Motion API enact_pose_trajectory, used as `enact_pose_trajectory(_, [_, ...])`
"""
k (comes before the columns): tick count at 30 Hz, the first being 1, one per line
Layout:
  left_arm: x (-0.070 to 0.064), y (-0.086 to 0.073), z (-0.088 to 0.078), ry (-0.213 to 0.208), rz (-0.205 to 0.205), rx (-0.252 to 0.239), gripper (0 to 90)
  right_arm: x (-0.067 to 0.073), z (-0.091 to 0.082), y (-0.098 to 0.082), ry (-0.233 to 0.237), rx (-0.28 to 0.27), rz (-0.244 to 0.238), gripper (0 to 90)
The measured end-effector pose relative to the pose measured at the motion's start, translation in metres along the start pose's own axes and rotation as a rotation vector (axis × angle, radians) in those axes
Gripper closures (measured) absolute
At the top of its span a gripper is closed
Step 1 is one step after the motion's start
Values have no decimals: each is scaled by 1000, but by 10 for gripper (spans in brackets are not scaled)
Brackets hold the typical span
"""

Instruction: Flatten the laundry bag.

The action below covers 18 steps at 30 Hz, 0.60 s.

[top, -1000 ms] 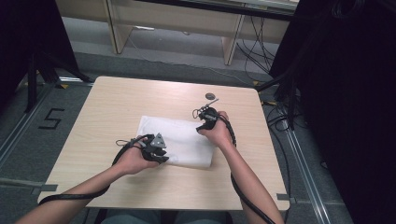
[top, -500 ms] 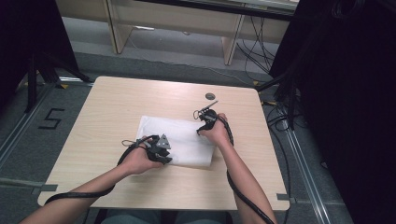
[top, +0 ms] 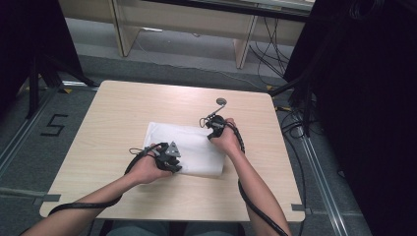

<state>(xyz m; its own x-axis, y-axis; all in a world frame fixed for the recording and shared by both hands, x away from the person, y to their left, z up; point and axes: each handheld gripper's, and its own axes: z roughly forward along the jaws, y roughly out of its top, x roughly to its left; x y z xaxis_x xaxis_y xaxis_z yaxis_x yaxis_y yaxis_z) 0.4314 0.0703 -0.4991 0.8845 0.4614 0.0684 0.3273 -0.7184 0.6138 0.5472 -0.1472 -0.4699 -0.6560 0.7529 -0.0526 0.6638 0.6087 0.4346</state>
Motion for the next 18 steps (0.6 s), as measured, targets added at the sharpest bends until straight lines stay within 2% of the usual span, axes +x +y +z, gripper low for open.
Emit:
enact_pose_trajectory(7, [-1,0,0,3,-5,0,732,8,-17,3,-4,-32,-8,897])
enact_pose_trajectory(8, [-1,0,0,4,-4,1,734,8,-18,4,-5,-44,-22,898])
enact_pose_trajectory(9, [-2,0,0,0,-16,1,734,10,-22,4,-5,-43,-12,898])
enact_pose_trajectory(12, [-2,0,1,2,-19,-2,735,12,-26,5,2,-56,-8,898])
enact_pose_trajectory(14, [-2,0,1,3,-25,-3,736,15,-33,7,4,-81,-14,897])
enact_pose_trajectory(15, [-3,1,2,9,-37,-24,737,16,-34,7,4,-93,-23,898])
enact_pose_trajectory(18, [-3,0,2,6,-42,-14,737,20,-39,7,12,-97,-28,898])
